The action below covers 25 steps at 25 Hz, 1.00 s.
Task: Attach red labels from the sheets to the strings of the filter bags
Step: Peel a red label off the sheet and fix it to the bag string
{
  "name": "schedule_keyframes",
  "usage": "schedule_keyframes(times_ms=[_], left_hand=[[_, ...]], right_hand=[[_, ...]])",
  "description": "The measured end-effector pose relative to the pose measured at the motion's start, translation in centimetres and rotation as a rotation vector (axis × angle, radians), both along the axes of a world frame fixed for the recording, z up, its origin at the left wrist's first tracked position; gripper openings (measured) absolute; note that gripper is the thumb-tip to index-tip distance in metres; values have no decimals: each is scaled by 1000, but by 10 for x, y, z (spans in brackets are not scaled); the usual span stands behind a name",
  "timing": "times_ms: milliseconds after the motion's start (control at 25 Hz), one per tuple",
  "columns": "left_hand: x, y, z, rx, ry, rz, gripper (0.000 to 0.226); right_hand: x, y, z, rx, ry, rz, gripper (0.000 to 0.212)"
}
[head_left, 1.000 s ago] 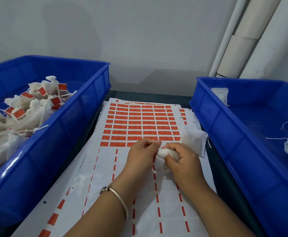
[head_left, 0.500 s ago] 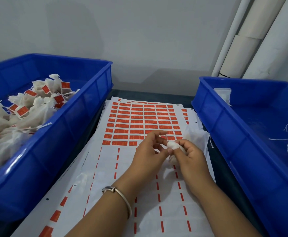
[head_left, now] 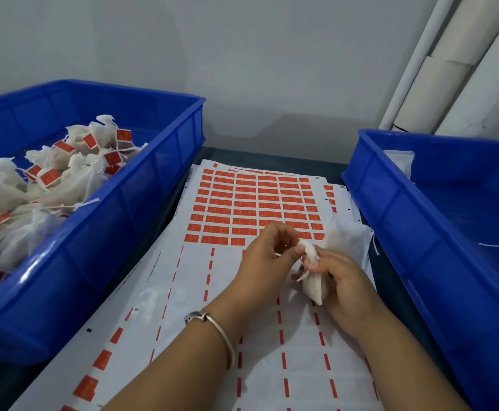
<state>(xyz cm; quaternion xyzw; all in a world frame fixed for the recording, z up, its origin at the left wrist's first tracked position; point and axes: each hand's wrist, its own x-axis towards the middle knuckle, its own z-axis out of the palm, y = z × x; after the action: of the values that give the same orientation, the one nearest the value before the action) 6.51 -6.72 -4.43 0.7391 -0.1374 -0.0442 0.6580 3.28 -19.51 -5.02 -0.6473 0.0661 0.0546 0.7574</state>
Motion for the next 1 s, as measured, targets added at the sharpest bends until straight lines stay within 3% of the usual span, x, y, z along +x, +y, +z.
schedule_keyframes(times_ms=[280,400,520,720,880,1000], left_hand=[[-1,5,2,12,-40,35,15],[-1,3,-1,131,-112,-6,8],[5,3,-5,203,-165,35,20],[12,9,-6,300,-293,226,21],[18,17,1,200,-161,431,6],[16,19,9,166,-124,453,3]], right_hand=[[4,-1,0,204,26,-115,30],[5,-4,-1,217,26,-130,32],[5,-4,-2,165,23,-147,37],[6,-2,-5,11,14,-189,37],[5,1,-4,-97,-9,-47,34],[-1,0,1,-201,-45,66,40]])
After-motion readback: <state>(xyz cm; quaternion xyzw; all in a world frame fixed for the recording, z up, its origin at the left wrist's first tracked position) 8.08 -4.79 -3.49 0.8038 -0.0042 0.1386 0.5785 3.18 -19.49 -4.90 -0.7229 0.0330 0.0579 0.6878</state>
